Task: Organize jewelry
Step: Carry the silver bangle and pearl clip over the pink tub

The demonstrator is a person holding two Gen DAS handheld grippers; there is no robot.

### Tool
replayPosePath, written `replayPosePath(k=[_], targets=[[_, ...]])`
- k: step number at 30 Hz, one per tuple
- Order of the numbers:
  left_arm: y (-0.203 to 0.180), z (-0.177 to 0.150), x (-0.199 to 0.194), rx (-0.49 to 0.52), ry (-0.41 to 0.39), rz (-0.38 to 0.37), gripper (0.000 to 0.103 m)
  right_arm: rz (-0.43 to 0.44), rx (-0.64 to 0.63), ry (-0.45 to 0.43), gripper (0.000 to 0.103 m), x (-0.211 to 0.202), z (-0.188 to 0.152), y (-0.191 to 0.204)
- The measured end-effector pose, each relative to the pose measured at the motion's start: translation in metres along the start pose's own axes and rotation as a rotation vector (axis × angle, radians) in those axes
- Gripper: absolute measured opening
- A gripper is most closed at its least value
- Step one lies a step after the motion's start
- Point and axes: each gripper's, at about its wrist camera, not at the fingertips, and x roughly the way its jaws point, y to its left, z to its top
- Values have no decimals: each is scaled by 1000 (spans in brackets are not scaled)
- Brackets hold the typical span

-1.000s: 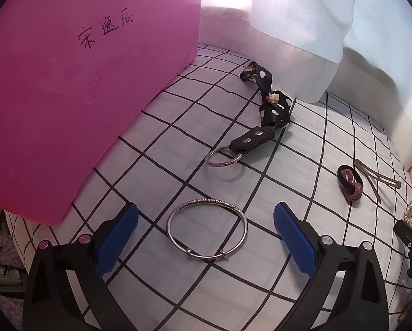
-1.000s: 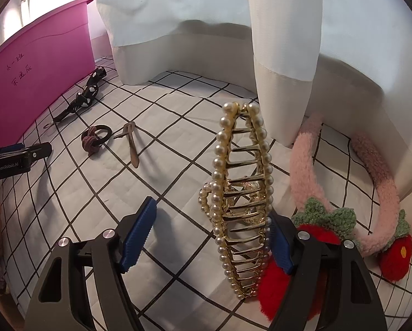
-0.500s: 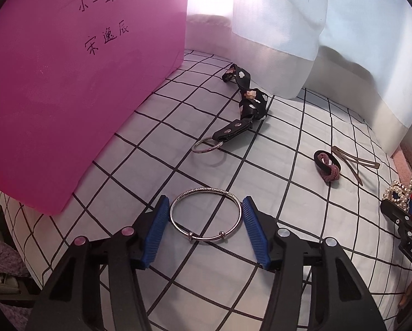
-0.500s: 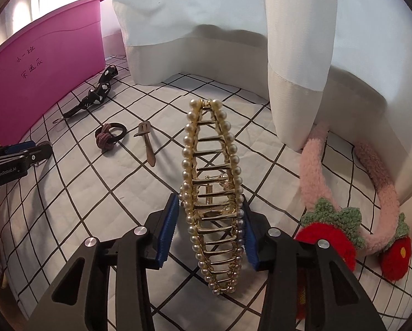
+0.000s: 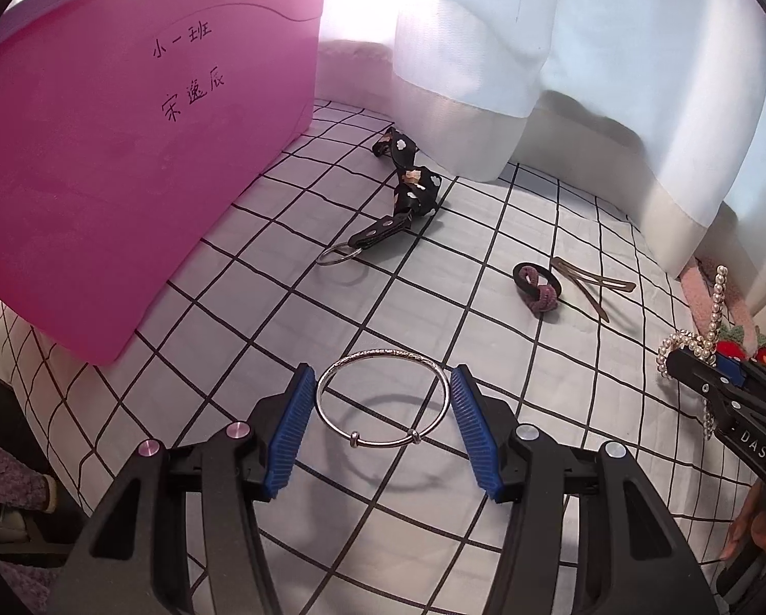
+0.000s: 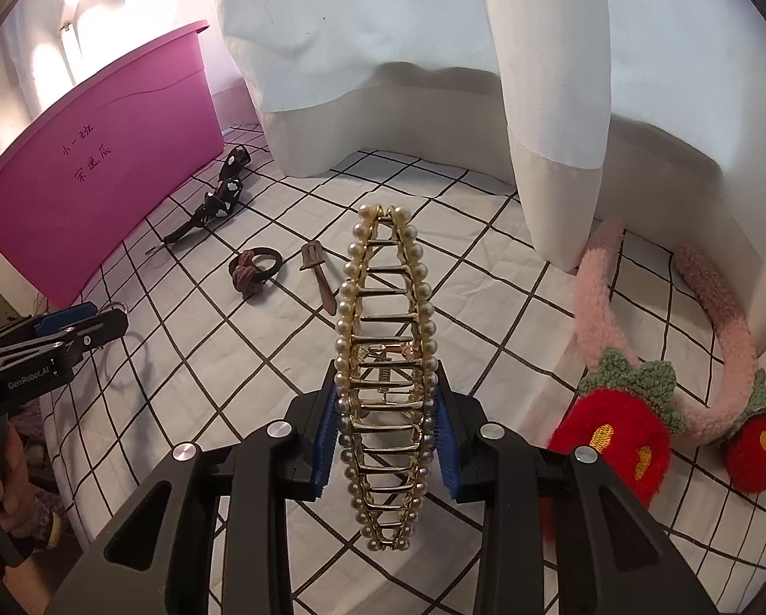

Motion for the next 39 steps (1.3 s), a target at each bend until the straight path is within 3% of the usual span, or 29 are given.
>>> replayPosePath(k=[13,22,31,39], targets=[[8,8,-48,-52,-78,6,53,30,-38,-43,32,-39,8,7],[13,21,-109,-89,-172,32,53,106,-109,-113,32,-84,33,26],[37,53,-177,-136,-302,95,53,237,-177,-231,32,-118,94,72],[103,104,-203,-180,-381,141,53,343,-222,-300,32,-111,174,148]])
